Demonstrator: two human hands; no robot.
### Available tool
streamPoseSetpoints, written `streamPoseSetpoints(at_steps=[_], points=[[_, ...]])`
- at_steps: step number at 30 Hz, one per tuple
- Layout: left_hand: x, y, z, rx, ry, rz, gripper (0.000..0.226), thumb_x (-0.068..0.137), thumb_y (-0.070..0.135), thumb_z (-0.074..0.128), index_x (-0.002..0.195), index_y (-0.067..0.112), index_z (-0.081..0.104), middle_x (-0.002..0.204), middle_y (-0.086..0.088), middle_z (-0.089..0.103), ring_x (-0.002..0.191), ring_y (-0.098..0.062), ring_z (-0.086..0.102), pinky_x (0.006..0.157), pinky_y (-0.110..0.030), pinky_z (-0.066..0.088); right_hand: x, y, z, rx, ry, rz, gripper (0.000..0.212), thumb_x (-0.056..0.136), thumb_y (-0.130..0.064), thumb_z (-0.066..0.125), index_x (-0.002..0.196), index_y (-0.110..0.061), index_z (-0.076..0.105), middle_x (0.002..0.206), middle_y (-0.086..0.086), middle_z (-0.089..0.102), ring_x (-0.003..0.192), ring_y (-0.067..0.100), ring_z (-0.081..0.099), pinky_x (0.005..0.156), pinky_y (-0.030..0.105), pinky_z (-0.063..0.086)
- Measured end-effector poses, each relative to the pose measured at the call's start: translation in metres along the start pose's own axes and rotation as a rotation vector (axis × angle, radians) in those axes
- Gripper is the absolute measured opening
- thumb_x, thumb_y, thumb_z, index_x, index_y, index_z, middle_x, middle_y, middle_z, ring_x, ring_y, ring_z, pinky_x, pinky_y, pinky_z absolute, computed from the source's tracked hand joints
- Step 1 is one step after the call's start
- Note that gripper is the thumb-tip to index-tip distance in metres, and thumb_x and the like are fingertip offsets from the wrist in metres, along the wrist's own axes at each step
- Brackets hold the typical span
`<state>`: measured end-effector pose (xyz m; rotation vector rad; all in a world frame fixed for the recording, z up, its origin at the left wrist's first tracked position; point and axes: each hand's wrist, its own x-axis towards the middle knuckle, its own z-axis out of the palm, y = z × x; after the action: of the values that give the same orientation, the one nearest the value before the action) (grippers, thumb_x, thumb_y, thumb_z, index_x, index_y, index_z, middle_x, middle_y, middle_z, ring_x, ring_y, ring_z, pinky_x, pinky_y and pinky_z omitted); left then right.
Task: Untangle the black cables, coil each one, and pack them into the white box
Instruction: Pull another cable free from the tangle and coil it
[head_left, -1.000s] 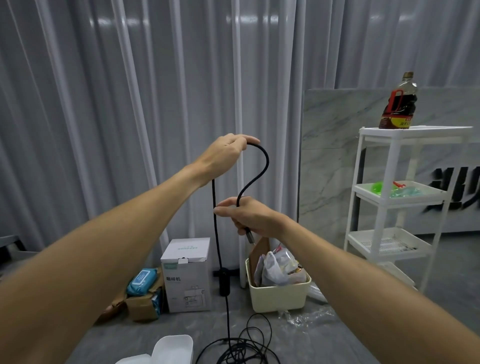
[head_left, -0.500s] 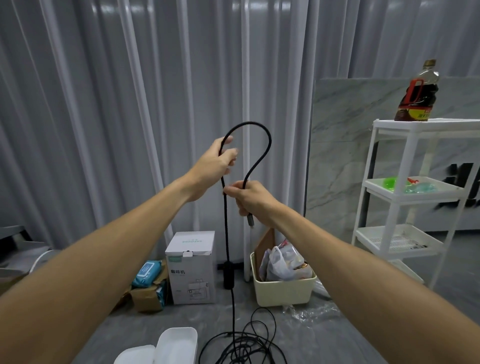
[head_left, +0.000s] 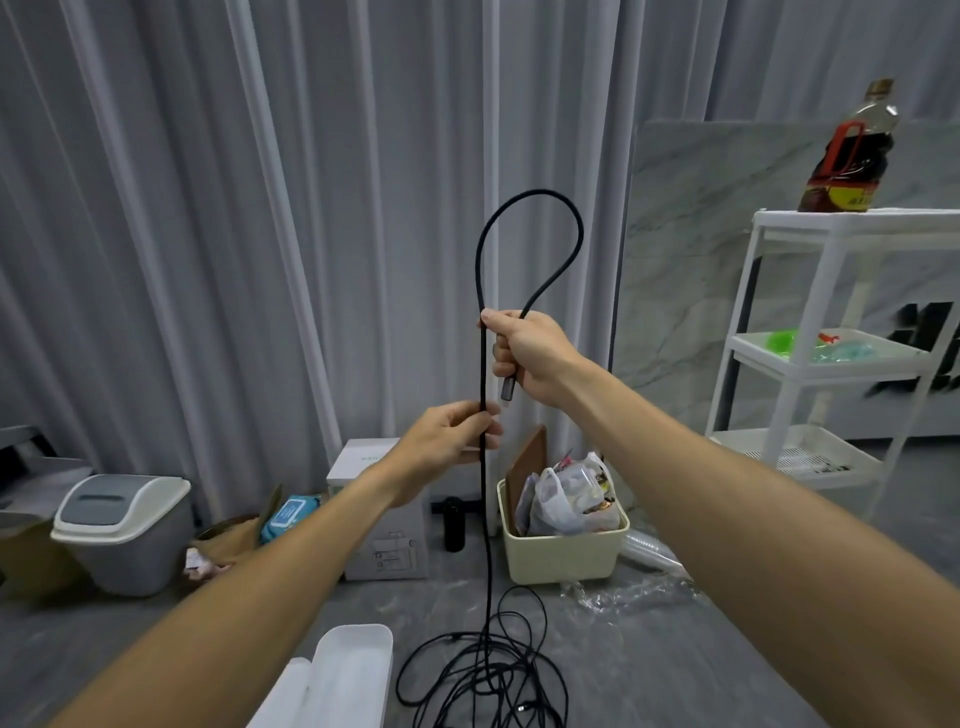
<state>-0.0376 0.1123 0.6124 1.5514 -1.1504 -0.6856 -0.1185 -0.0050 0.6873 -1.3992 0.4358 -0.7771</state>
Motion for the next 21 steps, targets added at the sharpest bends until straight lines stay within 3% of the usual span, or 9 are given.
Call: streamPoseSetpoints(at_steps=[4, 13, 21], points=[[0.005, -0.015, 0.002, 0.015, 0.058, -0.027, 0.021, 0.105, 0.021, 0.046, 0.117, 0.021, 0.063, 0.104, -0.003, 0.068, 0.095, -0.011, 0.068, 0.083, -0.025, 0.055, 0.0, 0.012, -0.01, 0.011, 0.007, 0.047, 0.019, 0.102, -0.015, 0.054, 0.085, -0.008, 0.056, 0.049, -0.007, 0.024, 0.039, 0.007, 0.024, 0.04, 0.019, 0.025], [0.011, -0.109, 0.042, 0.051, 0.137, -0.098, 0.025, 0.104, 0.013, 0.046, 0.093, 0.027, 0.064, 0.087, 0.002, 0.068, 0.087, -0.016, 0.065, 0.096, -0.05, 0.052, -0.007, 0.1, -0.038, 0.042, 0.029, 0.243, 0.015, 0.101, -0.017, 0.056, 0.09, -0.007, 0.058, 0.047, -0.009, 0.024, 0.039, 0.007, 0.022, 0.039, 0.018, 0.022], [0.012, -0.183, 0.058, 0.113, 0.148, -0.145, 0.018, 0.101, 0.02, 0.053, 0.099, 0.031, 0.067, 0.093, 0.006, 0.072, 0.092, -0.009, 0.066, 0.085, -0.025, 0.047, -0.001, 0.182, -0.051, 0.187, 0.064, 0.385, 0.014, 0.099, -0.018, 0.059, 0.086, -0.012, 0.057, 0.049, -0.009, 0.022, 0.04, 0.007, 0.021, 0.036, 0.018, 0.023]])
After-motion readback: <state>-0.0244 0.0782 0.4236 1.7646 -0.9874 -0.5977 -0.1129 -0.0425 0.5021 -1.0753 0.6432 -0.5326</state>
